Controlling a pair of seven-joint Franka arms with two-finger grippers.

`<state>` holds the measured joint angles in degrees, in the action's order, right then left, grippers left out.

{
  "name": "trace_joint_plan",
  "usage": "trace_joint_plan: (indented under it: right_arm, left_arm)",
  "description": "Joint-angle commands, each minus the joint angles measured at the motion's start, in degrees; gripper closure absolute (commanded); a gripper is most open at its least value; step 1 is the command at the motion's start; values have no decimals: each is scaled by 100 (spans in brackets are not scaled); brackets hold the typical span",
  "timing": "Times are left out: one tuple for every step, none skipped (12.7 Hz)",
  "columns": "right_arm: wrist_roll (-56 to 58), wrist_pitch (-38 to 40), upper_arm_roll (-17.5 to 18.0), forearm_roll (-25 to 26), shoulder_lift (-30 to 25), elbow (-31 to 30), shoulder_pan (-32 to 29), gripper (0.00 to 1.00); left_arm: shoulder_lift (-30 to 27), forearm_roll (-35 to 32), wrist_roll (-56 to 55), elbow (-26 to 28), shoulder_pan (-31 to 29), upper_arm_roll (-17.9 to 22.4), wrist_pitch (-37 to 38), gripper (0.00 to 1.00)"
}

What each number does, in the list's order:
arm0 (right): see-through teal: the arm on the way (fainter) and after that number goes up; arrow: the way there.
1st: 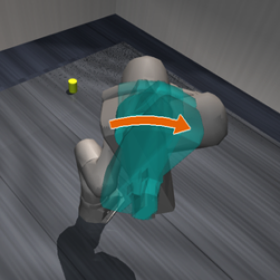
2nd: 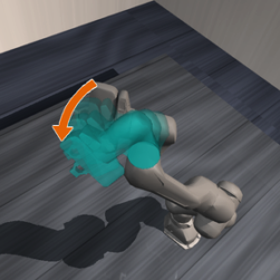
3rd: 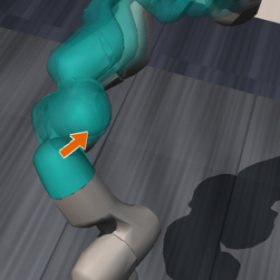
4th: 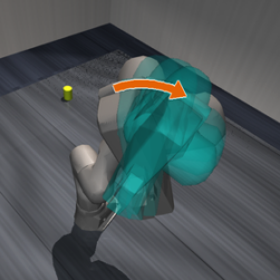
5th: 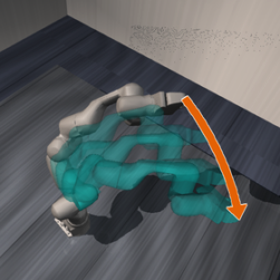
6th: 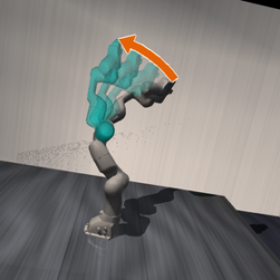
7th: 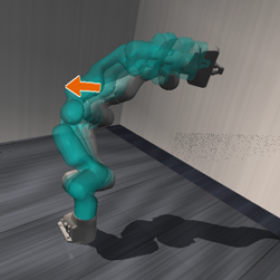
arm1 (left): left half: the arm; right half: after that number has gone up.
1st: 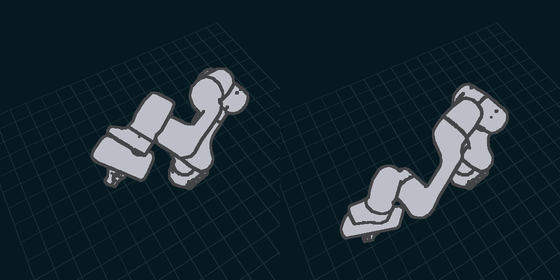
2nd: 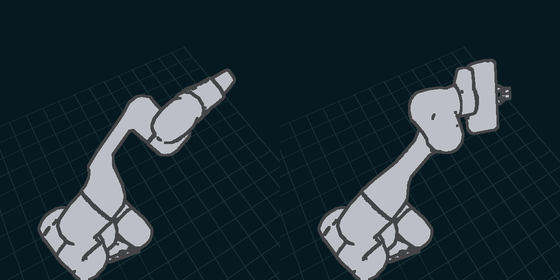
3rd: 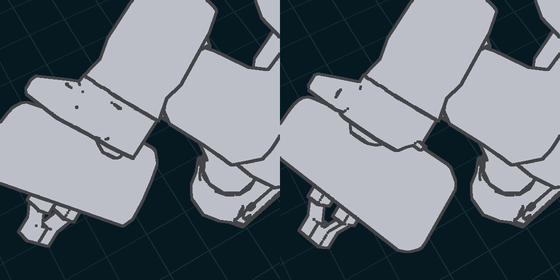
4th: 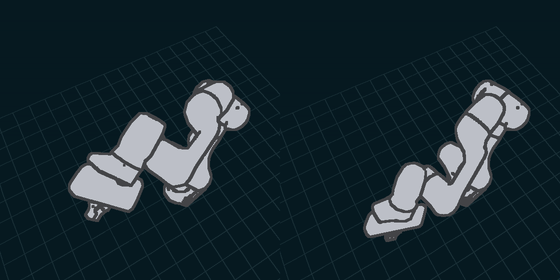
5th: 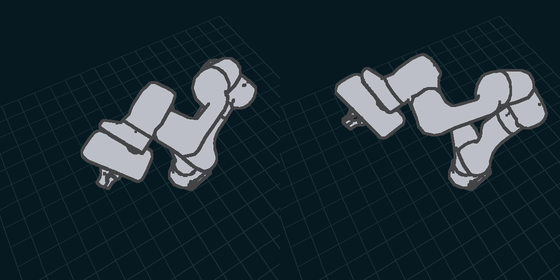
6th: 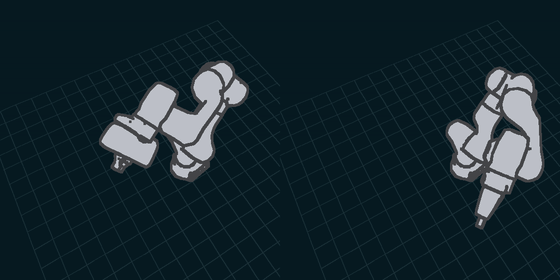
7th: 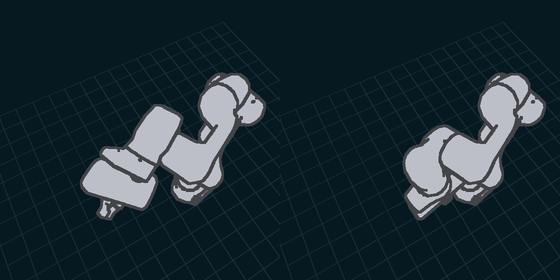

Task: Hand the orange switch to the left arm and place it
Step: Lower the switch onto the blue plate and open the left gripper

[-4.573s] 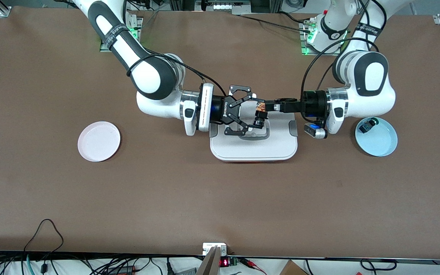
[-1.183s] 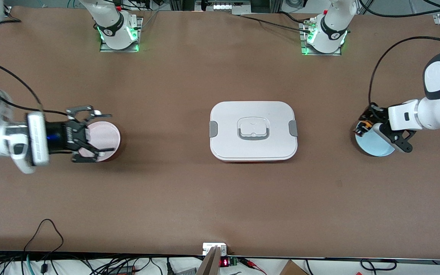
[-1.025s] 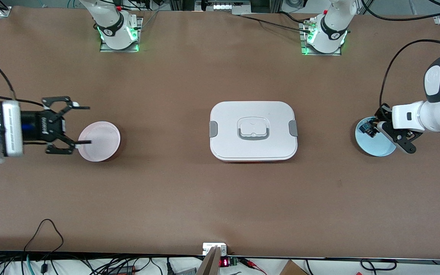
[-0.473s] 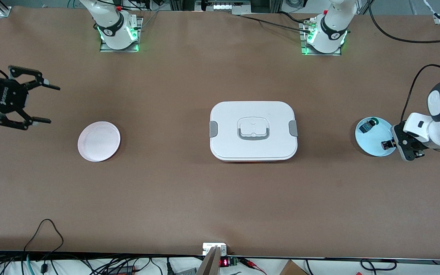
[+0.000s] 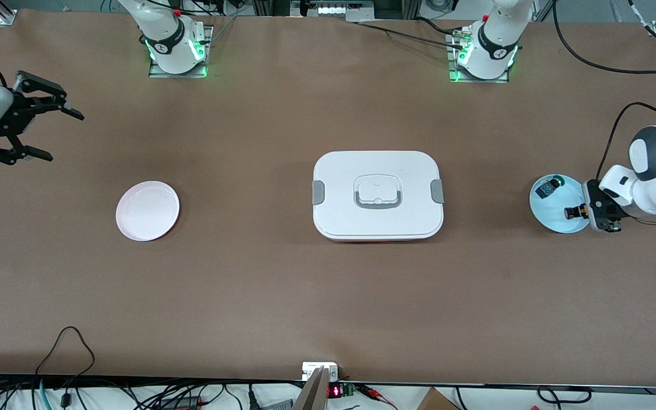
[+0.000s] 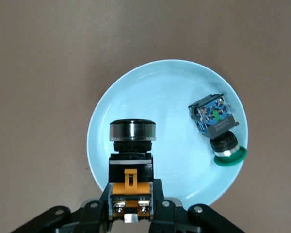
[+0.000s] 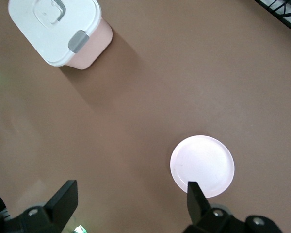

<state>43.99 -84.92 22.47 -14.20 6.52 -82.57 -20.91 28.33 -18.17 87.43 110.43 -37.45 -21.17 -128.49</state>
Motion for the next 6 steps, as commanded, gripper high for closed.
trace_joint_plan:
  right_arm:
    - [-119,-408,12,626,-55,-119,174,0]
    - [-101,-602,3,890,-46,-119,314,0]
    - [-153,-778,-6,971,-37,-137,350,0]
    - [-162,-1085,-41,980,-37,-215,368,0]
    - [-171,-1314,-145,980,-37,-285,394,0]
    - [-197,-1368,-294,945,-37,-330,508,0]
  left_arm:
    - [128,-134,292,31,-184,-98,-212,88]
    - [129,-134,318,40,-184,-107,-212,88]
    - [129,-134,371,31,-184,-116,-212,88]
    - [146,-134,406,31,-184,-124,-221,88]
    - [233,-134,407,40,-201,-124,-212,88]
    - [269,-134,441,118,-236,-124,-203,88]
